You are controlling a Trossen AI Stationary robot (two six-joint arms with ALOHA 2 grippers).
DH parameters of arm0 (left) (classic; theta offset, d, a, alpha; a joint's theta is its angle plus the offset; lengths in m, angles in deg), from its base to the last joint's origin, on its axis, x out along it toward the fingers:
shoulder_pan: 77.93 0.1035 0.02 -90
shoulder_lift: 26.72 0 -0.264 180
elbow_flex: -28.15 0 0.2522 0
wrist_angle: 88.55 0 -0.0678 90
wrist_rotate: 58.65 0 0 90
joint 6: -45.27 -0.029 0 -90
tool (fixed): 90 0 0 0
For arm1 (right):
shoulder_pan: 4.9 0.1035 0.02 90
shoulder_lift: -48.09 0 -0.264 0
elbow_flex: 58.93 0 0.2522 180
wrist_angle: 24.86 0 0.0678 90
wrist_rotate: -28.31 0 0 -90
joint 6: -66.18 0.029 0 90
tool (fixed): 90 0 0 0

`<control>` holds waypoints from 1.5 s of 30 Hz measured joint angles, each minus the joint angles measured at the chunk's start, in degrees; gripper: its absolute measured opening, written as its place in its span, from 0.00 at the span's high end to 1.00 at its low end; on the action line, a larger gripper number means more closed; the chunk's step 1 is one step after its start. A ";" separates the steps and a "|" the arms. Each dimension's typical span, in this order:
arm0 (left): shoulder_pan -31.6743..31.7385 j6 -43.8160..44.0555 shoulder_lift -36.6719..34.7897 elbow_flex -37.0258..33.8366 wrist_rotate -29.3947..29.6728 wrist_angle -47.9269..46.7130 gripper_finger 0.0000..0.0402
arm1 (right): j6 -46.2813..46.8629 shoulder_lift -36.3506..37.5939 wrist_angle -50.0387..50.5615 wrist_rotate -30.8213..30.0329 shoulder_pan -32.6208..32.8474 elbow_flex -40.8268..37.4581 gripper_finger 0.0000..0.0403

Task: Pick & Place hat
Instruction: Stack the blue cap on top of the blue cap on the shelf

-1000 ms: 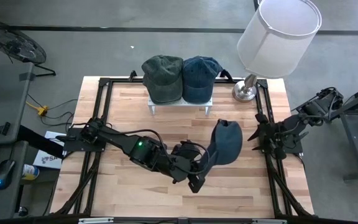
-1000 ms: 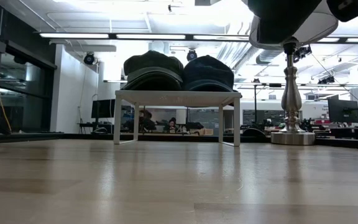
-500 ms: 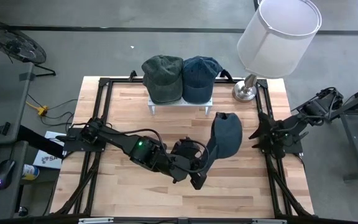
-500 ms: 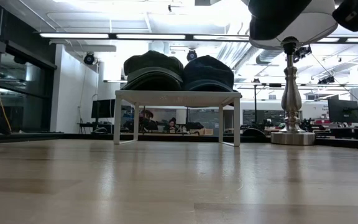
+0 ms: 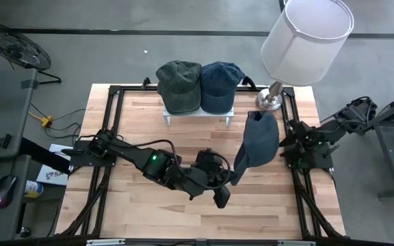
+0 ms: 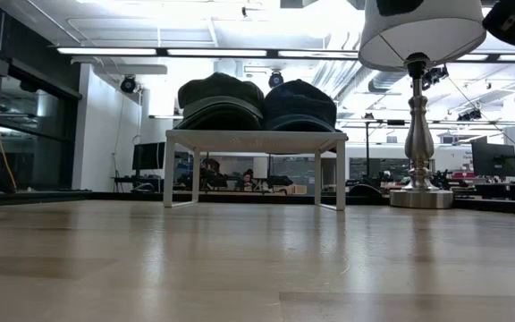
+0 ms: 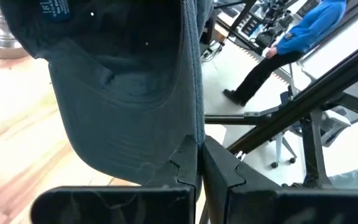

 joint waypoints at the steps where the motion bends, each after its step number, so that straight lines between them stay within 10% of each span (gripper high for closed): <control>1: 0.00 -0.26 0.00 0.00 0.08 0.06 1.00 | -1.79 0.23 -1.10 0.32 0.00 0.00 0.54; 26: 1.12 -1.85 0.00 0.00 -0.16 0.04 1.00 | -48.89 0.36 -22.29 -19.41 0.00 0.00 0.54; 45: 1.12 -1.16 0.00 0.00 -0.14 0.05 1.00 | -60.83 0.23 -27.93 -13.49 0.02 0.00 0.54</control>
